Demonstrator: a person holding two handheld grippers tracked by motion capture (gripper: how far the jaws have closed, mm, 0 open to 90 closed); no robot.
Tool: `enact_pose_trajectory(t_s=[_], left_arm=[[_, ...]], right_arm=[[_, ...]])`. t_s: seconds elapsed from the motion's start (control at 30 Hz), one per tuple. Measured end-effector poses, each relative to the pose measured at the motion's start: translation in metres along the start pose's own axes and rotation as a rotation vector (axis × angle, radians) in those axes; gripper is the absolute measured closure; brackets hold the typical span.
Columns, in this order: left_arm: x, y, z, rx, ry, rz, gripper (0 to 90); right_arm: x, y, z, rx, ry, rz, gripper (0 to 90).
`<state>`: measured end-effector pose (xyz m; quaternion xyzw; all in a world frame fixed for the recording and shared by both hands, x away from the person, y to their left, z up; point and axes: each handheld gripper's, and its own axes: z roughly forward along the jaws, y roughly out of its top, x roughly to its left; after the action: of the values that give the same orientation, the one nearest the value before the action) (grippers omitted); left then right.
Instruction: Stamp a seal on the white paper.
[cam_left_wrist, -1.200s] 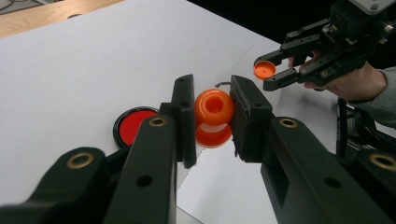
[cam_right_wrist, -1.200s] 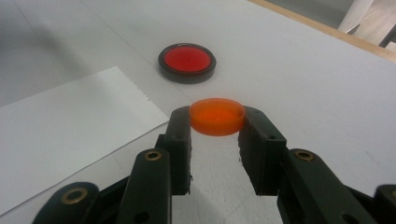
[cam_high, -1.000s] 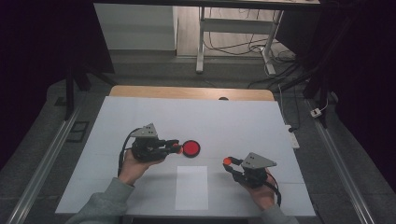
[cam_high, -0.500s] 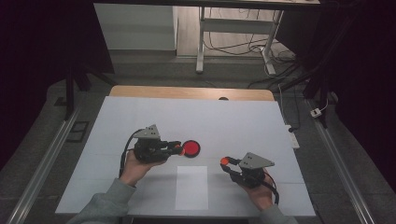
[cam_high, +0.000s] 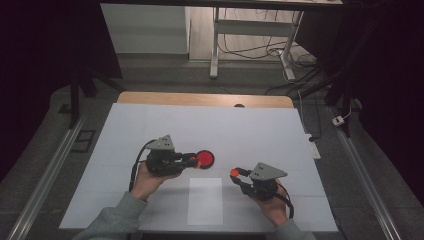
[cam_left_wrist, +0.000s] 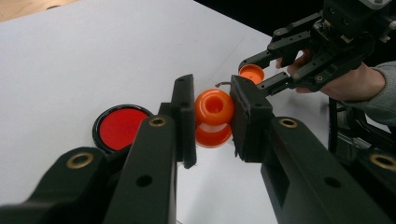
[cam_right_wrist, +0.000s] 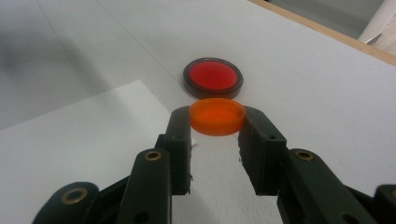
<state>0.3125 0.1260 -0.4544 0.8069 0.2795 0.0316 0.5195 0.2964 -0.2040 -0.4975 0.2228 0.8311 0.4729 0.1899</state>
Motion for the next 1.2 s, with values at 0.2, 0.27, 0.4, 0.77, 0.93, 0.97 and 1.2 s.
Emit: enact_pose_trajectory(t_s=[0.2, 0.27, 0.4, 0.77, 0.93, 0.97, 1.2], left_arm=[[-0.002, -0.001, 0.006, 0.015, -0.005, 0.004, 71.8], [-0.003, -0.002, 0.008, 0.021, -0.008, 0.006, 71.8], [-0.004, -0.002, 0.011, 0.028, -0.013, 0.008, 71.8], [-0.005, -0.003, 0.014, 0.034, -0.019, 0.008, 71.8], [-0.006, -0.007, 0.019, 0.063, -0.024, 0.012, 71.8], [-0.007, -0.008, 0.021, 0.072, -0.026, 0.015, 71.8], [-0.014, -0.017, 0.029, 0.115, -0.032, 0.025, 71.8]], right_arm=[[0.001, 0.001, 0.002, 0.002, 0.008, 0.001, 64.4], [0.002, 0.002, 0.003, 0.001, 0.012, 0.002, 64.4], [0.003, 0.002, 0.005, 0.000, 0.018, 0.001, 64.4], [0.007, 0.003, 0.009, 0.009, 0.028, -0.010, 64.4], [0.006, 0.003, 0.009, 0.005, 0.026, -0.007, 64.4], [0.006, 0.003, 0.008, 0.013, 0.019, -0.012, 64.4], [0.003, 0.001, 0.004, 0.006, 0.016, -0.001, 64.4]])
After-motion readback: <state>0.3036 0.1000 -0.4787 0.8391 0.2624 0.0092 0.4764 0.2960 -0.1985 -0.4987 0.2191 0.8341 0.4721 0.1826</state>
